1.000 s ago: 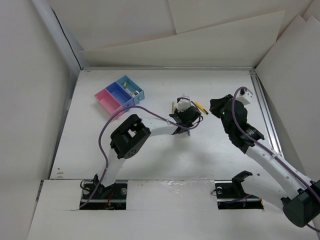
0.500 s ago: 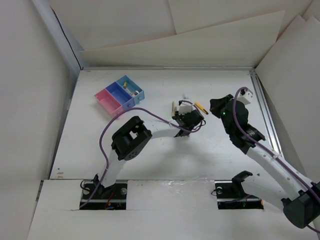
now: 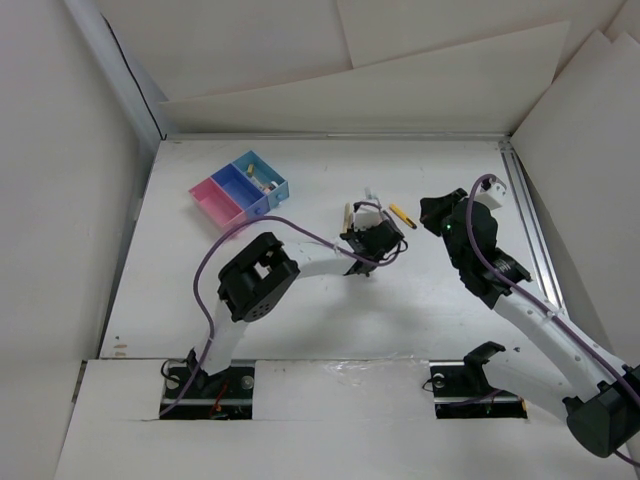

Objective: Sort the stationery into containers
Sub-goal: Pick up the pen from the center of the board, then place the pen in the storage box.

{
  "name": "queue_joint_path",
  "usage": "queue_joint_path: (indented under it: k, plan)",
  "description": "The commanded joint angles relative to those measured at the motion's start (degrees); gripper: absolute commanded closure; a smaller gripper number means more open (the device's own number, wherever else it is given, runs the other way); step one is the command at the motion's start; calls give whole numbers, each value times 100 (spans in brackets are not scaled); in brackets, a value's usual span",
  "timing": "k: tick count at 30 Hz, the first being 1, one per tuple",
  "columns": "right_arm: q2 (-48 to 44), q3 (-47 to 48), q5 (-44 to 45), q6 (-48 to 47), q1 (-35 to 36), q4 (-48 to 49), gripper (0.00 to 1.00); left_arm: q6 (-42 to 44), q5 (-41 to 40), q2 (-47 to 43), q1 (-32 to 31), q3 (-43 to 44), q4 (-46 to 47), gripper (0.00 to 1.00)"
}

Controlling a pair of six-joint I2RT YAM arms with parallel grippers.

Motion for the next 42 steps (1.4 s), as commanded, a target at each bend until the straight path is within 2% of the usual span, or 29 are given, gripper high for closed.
queue_joint_path:
  k: [1, 9, 13, 17, 22, 24, 29, 32, 42]
  plan:
    - [-102, -71, -33, -27, -36, 223, 97, -95, 245, -713, -14, -406, -226, 100]
    - [-155, -71, -33, -27, -36, 223, 97, -95, 201, -1909, -14, -600, 92, 100]
    - [-155, -71, -86, -27, -36, 223, 97, -95, 429, -2190, 451, -600, 223, 100]
    - [-155, -71, -138, -27, -36, 223, 97, -174, 754, -2681, 1302, -916, 503, 100]
    - [-32, -71, -261, -27, -36, 275, 97, -227, 1036, -3210, 2700, -1391, 908, 100]
    - [29, -71, -314, -79, -36, 275, 97, -358, 1123, -3210, 3322, -1444, 971, 100]
    - [30, -71, -314, -80, -36, 275, 96, -481, 1528, -2746, 4334, -1357, 918, 100]
    - [82, -71, -314, -80, -36, 275, 96, -481, 1529, -2455, 4687, -1286, 787, 100]
    - [197, -19, -314, -133, -36, 275, 96, -315, 1195, -1937, 4978, -952, 523, 94]
